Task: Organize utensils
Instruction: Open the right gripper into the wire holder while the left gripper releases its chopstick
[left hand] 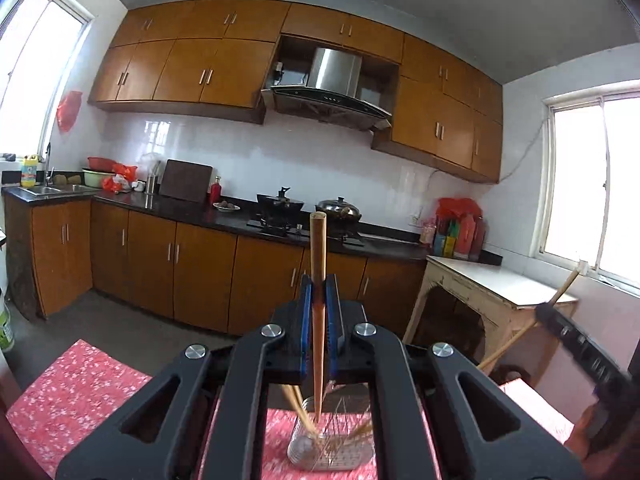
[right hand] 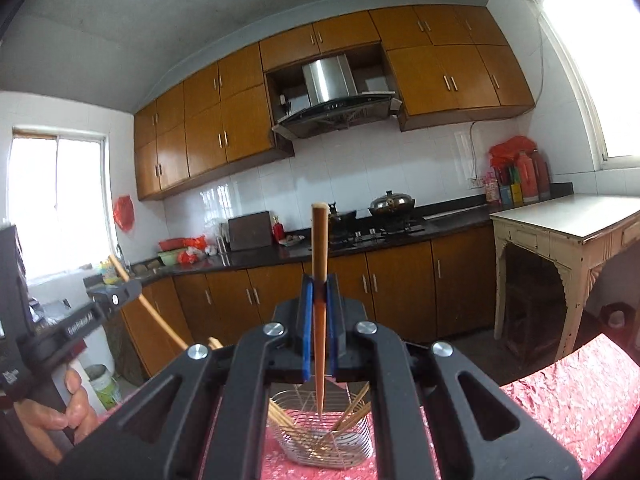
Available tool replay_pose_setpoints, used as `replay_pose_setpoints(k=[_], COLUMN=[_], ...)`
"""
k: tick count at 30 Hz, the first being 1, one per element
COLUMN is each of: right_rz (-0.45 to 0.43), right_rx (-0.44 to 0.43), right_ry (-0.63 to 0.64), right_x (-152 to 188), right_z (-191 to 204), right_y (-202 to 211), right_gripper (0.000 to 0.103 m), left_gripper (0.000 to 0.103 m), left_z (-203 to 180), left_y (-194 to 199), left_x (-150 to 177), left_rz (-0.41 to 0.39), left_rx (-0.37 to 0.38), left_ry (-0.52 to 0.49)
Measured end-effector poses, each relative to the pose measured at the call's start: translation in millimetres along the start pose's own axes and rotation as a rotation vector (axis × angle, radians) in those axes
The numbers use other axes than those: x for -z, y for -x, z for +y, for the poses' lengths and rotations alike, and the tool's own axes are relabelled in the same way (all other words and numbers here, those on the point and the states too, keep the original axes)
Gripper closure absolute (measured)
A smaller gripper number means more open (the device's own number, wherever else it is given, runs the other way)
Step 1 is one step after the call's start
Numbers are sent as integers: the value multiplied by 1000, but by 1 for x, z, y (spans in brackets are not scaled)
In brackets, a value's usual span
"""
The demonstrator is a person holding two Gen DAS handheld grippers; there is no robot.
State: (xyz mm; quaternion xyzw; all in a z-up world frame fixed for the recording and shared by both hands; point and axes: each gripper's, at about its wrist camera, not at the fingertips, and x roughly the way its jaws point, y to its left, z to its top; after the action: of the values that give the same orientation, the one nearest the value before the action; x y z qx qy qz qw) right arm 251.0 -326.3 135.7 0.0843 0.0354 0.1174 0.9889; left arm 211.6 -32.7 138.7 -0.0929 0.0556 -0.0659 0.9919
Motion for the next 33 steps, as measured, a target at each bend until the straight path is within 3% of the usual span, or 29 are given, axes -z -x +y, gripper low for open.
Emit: replay_pose_setpoints(k=[5,16,22,24,27,29,31,33], right_rz=[69,217,293,307,297,282,264,247], right_rx=[16,6,17,35,55,62,72,82], right_ry=[9,-54,-75,-78,-77,-82,-81,-71], right_x=[15,48,65,70,71,69,65,60], right_z=[-1,-14,-20,-23,-26,-28,-30,-31], right_y=[-36,-82,-101,-104,-99,-93,-85,-78], right_gripper=[95,95,94,91,75,68,63,60], left_gripper=[97,97,97,96,95,89,74,71], left_z=[-3,-1,3,7,12,16,20,22], left_y=[-33,-53,-70,-73,-71,-68,-63,-58], left_x=[19,41,55,60,62,60,56,52], left_rz=[63,161,255,283,289,288,277,260], left_rx=[-14,5,11,9,-2,-9,-17,-24], left_ry=[0,-16,8,13,12,17,26,27])
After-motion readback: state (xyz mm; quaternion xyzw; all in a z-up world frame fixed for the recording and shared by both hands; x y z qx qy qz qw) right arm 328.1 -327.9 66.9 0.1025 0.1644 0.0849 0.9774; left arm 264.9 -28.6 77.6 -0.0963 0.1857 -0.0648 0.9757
